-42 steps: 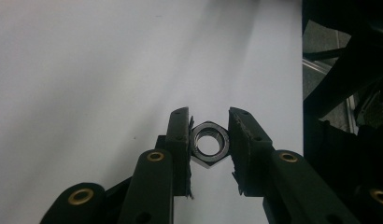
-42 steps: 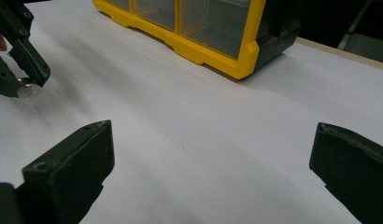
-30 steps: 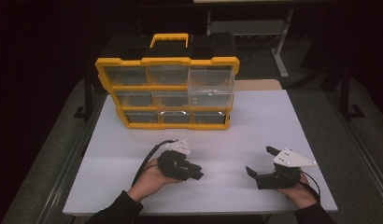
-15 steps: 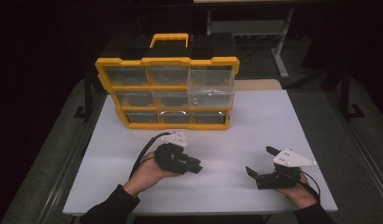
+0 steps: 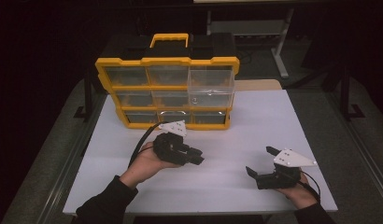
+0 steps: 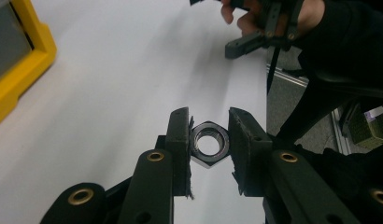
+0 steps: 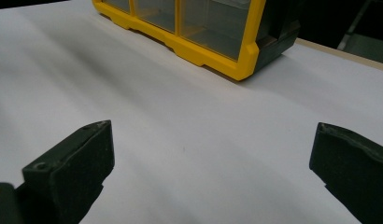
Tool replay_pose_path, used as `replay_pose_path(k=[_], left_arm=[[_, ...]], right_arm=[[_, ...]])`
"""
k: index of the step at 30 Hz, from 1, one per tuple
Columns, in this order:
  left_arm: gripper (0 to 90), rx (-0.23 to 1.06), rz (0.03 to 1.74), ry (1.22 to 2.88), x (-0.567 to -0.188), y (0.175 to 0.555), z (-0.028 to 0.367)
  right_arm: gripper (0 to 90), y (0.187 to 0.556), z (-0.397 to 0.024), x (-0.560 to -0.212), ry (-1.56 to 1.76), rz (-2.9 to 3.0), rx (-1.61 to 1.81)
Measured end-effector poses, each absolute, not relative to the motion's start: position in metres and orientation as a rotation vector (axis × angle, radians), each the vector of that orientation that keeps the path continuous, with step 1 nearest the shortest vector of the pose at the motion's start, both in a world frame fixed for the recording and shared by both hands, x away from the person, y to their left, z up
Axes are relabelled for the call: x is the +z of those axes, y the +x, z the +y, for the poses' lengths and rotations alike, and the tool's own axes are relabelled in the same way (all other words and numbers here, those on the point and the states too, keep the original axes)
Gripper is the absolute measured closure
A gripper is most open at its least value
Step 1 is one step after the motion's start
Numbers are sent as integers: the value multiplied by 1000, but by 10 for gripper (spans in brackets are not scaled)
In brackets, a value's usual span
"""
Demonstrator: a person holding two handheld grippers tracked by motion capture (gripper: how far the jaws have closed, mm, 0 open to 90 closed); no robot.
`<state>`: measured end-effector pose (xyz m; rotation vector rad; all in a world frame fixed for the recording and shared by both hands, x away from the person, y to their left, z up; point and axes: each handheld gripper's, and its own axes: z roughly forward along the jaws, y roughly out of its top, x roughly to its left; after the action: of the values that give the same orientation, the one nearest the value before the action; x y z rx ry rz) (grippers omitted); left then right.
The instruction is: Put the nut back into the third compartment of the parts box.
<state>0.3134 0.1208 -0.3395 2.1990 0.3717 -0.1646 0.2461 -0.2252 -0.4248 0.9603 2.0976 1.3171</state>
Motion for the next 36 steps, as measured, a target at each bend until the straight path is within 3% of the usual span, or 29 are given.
replay_pose_path(k=[36], left_arm=[[706, -156, 301, 2170, -248, 337, 114]], right_arm=[[0, 246, -225, -425, 965, 2096, 1322]])
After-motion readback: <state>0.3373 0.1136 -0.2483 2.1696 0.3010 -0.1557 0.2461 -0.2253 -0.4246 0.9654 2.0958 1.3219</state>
